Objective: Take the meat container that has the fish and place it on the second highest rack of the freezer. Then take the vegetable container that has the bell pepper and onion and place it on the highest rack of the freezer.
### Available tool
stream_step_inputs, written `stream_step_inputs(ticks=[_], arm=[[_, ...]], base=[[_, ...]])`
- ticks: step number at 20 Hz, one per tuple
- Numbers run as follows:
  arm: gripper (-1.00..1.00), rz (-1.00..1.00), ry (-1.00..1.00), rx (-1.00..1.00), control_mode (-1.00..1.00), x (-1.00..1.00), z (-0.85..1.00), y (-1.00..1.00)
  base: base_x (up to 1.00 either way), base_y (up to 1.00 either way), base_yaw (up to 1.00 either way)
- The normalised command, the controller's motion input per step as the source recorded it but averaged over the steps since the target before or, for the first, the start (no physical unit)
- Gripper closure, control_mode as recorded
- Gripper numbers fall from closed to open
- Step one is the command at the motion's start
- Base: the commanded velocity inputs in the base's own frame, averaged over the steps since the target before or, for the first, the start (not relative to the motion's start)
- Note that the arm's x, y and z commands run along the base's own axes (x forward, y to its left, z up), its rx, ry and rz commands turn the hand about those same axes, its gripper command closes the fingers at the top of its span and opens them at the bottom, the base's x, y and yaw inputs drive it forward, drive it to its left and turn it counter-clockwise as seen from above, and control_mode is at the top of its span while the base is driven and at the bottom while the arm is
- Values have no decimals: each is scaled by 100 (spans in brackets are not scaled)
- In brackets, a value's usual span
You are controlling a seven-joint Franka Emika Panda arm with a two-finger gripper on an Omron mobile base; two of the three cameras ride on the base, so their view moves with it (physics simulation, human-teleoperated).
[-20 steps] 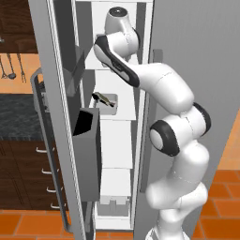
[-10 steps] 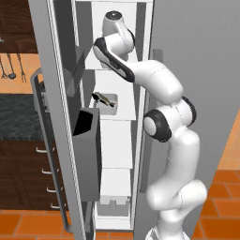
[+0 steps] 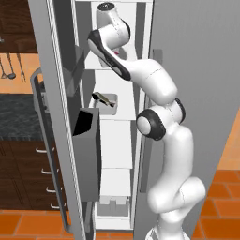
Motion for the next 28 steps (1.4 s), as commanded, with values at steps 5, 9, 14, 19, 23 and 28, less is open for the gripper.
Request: stream_step_inputs(ticks=[5, 9, 14, 19, 23, 28], arm=[[-100, 28, -14, 5, -100, -100, -25, 3], [-100, 17, -29, 8, -100, -100, -100, 19], [-100, 7, -27, 0, -100, -100, -100, 6], [-100, 4, -20, 2, -100, -100, -79, -12], [-100, 9, -26, 7, -100, -100, -13, -32], [-100, 16, -25, 3, -100, -100, 0, -40]], base=[[0, 0, 0], [0, 0, 0], [0, 0, 0], [0, 0, 0], [0, 0, 0], [0, 0, 0]])
